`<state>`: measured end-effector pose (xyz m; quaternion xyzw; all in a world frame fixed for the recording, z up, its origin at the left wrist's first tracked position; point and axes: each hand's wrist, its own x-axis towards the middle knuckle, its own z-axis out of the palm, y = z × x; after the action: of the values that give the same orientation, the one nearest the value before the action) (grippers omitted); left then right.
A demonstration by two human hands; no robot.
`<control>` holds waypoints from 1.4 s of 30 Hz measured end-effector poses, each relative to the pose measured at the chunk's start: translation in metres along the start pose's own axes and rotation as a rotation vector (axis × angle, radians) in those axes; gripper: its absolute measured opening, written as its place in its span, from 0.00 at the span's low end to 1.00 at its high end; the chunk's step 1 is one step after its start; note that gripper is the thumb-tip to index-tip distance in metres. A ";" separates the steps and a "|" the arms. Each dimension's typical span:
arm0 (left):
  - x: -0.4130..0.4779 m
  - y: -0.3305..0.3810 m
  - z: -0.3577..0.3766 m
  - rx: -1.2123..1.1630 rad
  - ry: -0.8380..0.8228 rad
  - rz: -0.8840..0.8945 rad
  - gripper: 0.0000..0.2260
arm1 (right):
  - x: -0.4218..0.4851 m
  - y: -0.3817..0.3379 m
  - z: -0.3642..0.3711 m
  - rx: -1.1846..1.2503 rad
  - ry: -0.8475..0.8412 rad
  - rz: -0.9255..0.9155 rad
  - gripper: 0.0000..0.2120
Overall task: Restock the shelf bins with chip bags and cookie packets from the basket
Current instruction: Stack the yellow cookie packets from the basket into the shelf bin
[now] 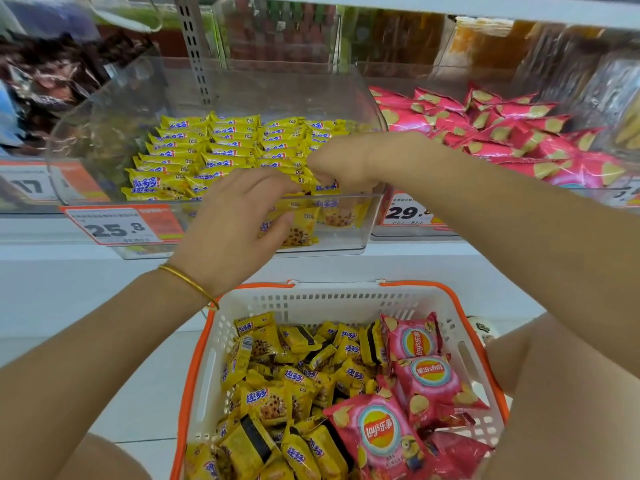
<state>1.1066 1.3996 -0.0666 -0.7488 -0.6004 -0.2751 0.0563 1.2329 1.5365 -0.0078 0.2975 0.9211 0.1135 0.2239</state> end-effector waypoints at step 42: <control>-0.039 0.015 0.021 -0.532 -0.710 -0.422 0.06 | -0.076 -0.093 0.145 2.321 -0.277 0.131 0.12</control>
<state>1.1225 1.3702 -0.0996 -0.6467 -0.6300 -0.1524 -0.4021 1.3112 1.4274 -0.1401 0.3802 0.4230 -0.8175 -0.0900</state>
